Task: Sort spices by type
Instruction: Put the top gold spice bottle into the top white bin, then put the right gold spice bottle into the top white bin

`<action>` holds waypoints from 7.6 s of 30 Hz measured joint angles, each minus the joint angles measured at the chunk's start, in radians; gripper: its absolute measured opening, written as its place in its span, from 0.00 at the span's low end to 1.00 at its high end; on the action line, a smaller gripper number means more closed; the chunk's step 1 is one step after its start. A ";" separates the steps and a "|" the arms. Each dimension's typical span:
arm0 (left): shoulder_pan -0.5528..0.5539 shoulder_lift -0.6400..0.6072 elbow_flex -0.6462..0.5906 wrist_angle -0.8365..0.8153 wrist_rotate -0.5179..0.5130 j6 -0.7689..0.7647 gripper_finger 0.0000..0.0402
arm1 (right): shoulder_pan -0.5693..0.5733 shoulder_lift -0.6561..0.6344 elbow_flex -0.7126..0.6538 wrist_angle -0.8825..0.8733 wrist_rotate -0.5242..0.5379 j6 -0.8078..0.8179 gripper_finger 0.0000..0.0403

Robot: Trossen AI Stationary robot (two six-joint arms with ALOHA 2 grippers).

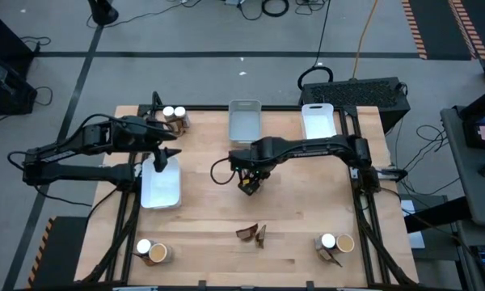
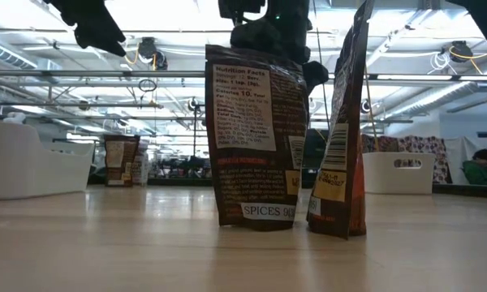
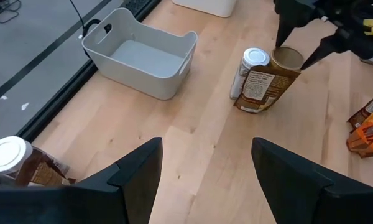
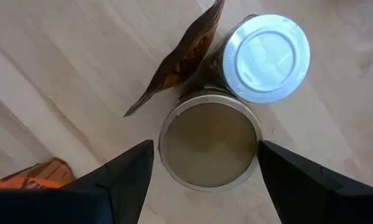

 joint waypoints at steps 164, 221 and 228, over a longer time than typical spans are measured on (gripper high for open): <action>0.001 0.061 0.000 0.042 -0.096 -0.008 0.63 | -0.897 -0.229 0.038 -0.268 0.174 -0.920 0.63; 0.001 0.062 0.000 0.080 -0.206 -0.103 0.63 | -0.932 -0.285 -0.308 -0.128 0.234 -1.029 0.80; 0.001 0.062 0.000 0.080 -0.206 -0.098 0.63 | -0.871 -0.288 -0.221 -0.303 0.110 -0.895 0.80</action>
